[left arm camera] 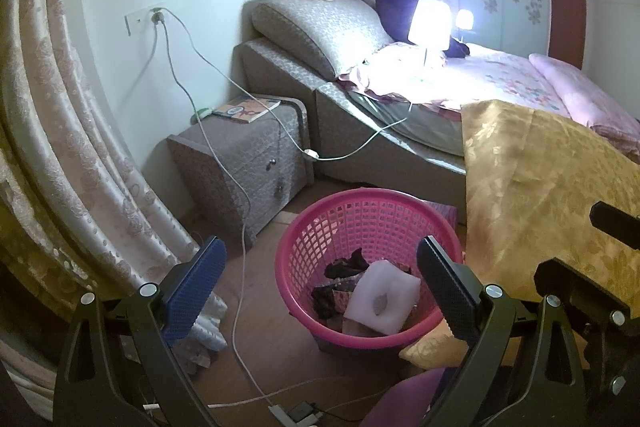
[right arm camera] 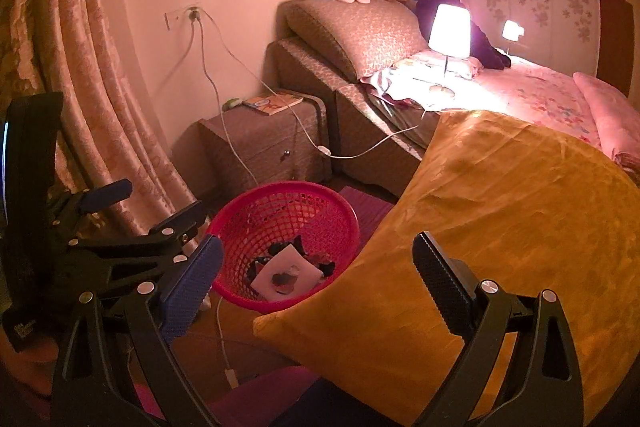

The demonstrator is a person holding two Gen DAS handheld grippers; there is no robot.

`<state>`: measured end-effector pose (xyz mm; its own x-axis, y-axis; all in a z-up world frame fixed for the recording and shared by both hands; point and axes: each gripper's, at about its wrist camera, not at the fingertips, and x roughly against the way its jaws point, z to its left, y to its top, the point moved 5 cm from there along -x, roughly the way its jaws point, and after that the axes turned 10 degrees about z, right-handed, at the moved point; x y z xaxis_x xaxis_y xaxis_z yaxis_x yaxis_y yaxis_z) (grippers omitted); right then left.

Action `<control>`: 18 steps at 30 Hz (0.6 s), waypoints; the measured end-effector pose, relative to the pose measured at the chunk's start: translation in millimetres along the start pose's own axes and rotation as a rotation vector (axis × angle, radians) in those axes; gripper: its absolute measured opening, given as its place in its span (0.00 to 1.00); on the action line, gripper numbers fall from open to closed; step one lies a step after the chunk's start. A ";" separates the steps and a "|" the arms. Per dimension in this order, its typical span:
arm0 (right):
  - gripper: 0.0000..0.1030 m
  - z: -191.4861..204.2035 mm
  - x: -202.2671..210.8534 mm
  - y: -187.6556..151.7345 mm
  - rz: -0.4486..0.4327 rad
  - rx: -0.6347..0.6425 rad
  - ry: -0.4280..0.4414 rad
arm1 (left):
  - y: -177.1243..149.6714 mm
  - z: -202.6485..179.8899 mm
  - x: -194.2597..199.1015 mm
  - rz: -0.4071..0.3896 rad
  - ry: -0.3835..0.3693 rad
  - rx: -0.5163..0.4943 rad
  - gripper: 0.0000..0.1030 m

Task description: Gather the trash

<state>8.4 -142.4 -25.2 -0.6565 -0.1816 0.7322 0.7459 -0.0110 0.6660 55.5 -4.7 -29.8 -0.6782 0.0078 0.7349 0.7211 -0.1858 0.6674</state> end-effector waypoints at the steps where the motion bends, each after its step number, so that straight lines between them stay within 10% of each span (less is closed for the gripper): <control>1: 0.90 0.5 0.1 -0.2 0.000 0.001 0.000 | -0.1 -0.4 -0.1 0.000 0.000 0.001 0.90; 18: 0.90 1.2 1.5 0.3 0.005 -0.003 0.005 | -6.4 -2.3 -2.3 0.013 0.007 0.007 0.90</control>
<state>7.5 -141.5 -23.7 -0.6520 -0.1864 0.7350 0.7497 -0.0133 0.6617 52.2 -5.8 -36.0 -0.6695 -0.0010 0.7428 0.7309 -0.1790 0.6585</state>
